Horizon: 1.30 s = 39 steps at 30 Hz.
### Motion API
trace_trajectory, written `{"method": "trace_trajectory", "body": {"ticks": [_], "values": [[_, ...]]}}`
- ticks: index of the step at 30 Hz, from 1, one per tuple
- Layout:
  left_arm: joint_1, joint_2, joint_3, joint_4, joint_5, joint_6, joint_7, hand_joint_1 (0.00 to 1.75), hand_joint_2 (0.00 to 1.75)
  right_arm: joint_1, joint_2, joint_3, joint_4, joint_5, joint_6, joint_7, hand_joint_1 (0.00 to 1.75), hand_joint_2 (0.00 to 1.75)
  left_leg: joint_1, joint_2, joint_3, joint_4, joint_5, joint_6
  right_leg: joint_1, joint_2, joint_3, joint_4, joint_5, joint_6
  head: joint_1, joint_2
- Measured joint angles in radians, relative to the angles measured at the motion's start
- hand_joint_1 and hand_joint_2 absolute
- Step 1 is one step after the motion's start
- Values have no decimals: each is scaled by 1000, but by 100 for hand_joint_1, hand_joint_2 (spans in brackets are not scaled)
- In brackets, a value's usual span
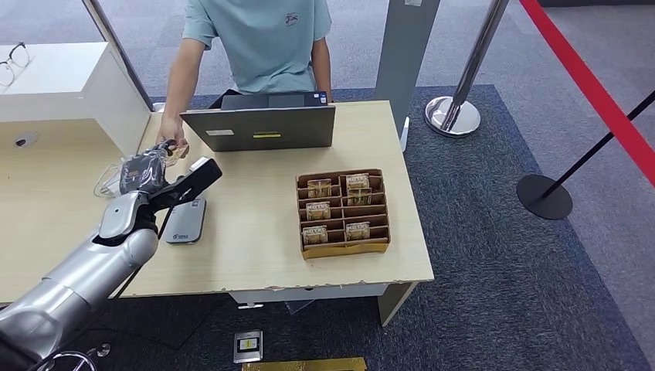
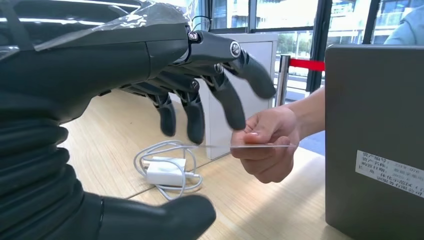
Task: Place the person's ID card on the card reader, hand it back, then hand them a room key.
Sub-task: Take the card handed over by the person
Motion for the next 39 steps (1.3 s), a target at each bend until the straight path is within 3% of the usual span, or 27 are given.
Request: {"method": "trace_trajectory", "body": {"ticks": [19,39], "values": [[0,48,0,34,-24,27,17,0,175,0,-13,9,4,15,13,27,0,0,0,0,0,0,0,0,0,0,0,0,0,0,0,0],[-1,52,0,55,-2,9,48,0,175,0,-14,25,4,21,26,36,0,0,0,0,0,0,0,0,0,0,0,0,0,0,0,0]]}}
